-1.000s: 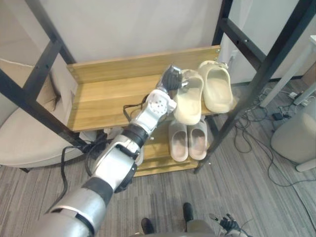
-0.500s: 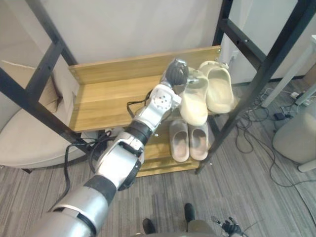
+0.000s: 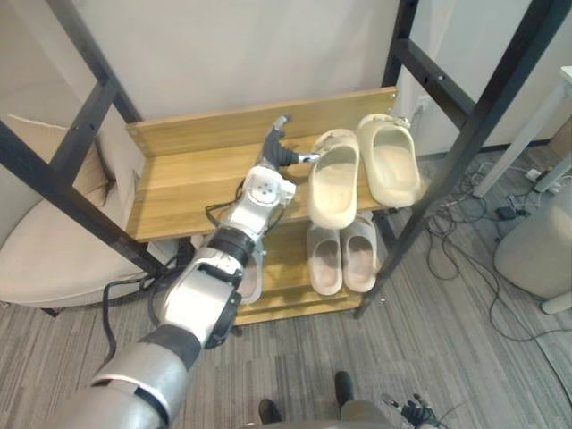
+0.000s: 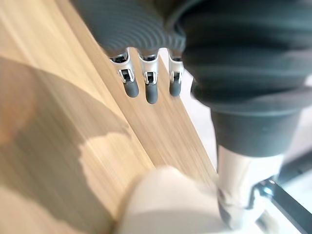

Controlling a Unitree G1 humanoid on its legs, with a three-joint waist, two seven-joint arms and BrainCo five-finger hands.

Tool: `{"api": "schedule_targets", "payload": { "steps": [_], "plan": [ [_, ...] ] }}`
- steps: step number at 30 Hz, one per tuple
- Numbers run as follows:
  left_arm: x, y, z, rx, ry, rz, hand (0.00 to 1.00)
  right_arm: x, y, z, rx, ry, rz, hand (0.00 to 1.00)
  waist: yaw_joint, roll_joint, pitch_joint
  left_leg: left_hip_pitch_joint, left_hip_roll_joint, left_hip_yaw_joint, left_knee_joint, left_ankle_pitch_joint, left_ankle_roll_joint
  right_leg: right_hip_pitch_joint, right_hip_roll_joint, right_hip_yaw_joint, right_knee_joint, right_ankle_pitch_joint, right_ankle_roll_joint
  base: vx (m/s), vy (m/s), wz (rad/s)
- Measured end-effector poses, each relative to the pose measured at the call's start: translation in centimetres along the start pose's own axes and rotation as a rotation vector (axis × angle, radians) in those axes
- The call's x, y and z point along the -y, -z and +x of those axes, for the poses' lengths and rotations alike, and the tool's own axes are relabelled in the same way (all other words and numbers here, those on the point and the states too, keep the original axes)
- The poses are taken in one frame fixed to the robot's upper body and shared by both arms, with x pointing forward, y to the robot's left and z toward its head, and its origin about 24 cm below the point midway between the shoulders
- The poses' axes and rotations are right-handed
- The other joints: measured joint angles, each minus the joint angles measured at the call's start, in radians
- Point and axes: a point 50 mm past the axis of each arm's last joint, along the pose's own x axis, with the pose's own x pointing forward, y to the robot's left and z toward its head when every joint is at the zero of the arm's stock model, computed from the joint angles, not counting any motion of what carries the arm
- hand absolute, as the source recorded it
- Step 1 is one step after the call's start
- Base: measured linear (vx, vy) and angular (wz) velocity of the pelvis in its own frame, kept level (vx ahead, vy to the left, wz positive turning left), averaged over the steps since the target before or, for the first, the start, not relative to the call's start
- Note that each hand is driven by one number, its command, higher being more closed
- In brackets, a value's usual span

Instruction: Organize the slippers on the shoe rack

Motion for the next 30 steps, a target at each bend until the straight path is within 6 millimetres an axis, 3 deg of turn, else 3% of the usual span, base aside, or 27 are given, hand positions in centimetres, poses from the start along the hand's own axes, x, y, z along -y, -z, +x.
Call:
{"api": "schedule_targets", "payload": {
  "steps": [3,7,12,15,18,25,30],
  "plan": [
    [-1.0,0.7,-0.1,-0.009,-0.029,0.006,0.0,-0.1,-0.1,0.0,0.005,-0.011,-0.029,0.0,0.003,0.0,0.0,0.0,-0.001,-0.005,0.0,0.0,0.0,0.002,-0.001,-0.006,0.0,0.0,0.001,0.0,-0.014,0.07],
    [-1.7,-0.1,-0.9,0.071,-0.079,-0.053,0.0,-0.1,-0.1,0.1,-0.001,-0.02,-0.059,0.0,0.006,-0.001,0.0,0.0,-0.001,-0.033,0.0,0.0,0.0,0.016,-0.003,-0.032,0.0,-0.003,0.001,0.0,-0.017,0.18],
    [-1.9,-3.6,-3.5,0.317,-0.096,-0.14,0.0,0.0,0.2,0.1,-0.014,-0.025,-0.089,0.0,0.02,-0.003,0.001,-0.002,0.0,-0.054,0.003,0.0,0.0,0.025,-0.005,-0.046,-0.001,-0.01,0.0,-0.01,-0.021,0.12],
    [-1.1,-5.8,-6.0,0.467,-0.053,-0.216,0.0,0.0,0.2,0.2,-0.016,-0.035,-0.125,0.0,0.027,-0.005,0.0,-0.004,-0.003,-0.06,0.005,0.0,0.0,0.027,-0.008,-0.047,-0.001,-0.011,0.002,-0.02,-0.011,0.06],
    [0.1,-6.6,-8.0,0.536,0.002,-0.296,0.0,0.0,0.2,0.2,-0.021,-0.039,-0.141,0.0,0.033,-0.008,-0.003,-0.004,-0.004,-0.062,0.005,0.0,0.001,0.028,-0.01,-0.046,0.0,-0.012,0.003,-0.01,-0.004,0.01],
    [2.2,-6.0,-12.0,0.56,0.124,-0.451,0.0,0.3,0.8,0.1,-0.046,-0.038,-0.168,0.0,0.052,-0.007,-0.03,-0.001,-0.003,-0.071,0.005,0.0,0.001,0.034,-0.01,-0.05,0.0,-0.015,0.007,-0.02,-0.014,0.02],
    [3.3,-3.1,-13.5,0.448,0.184,-0.511,0.0,0.1,0.9,0.1,-0.049,-0.05,-0.208,0.0,0.063,-0.018,-0.035,0.016,-0.004,-0.089,0.003,0.002,0.003,0.061,-0.008,-0.077,-0.001,-0.021,0.008,-0.04,-0.028,0.12]
  ]
}}
